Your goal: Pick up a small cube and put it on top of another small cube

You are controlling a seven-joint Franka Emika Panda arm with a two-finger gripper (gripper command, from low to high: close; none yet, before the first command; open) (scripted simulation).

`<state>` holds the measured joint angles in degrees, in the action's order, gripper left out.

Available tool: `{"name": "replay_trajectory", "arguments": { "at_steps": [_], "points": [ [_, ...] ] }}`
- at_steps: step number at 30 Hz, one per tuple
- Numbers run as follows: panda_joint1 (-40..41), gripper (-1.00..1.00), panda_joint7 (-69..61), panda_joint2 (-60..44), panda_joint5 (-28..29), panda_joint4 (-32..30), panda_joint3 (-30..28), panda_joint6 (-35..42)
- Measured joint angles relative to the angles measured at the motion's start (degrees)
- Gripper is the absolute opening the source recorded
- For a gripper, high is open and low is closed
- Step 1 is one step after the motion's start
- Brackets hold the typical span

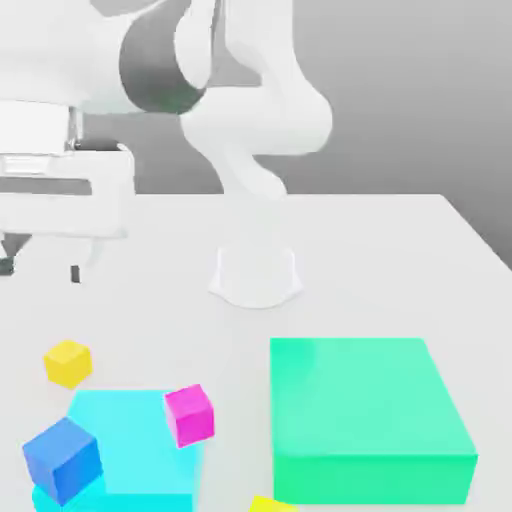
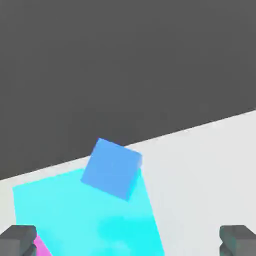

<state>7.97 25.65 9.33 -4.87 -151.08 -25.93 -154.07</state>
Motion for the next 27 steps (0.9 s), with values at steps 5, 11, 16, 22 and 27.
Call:
{"name": "replay_trajectory", "arguments": {
  "at_steps": [5,11,16,22,27],
  "points": [
    [5.6,0.00,-6.9,-10.6,-3.1,-5.4,-4.4,-6.2],
    [12.4,0.00,-16.5,-20.6,-13.6,-5.6,2.0,-12.7],
    [21.4,0.00,-23.9,-27.7,-23.2,-3.6,13.1,-17.8],
    [22.3,-1.00,-24.6,-28.5,-24.2,-3.4,14.3,-18.2],
    [18.0,-1.00,-20.8,-24.9,-19.2,-4.4,8.8,-15.7]
  ]
}}
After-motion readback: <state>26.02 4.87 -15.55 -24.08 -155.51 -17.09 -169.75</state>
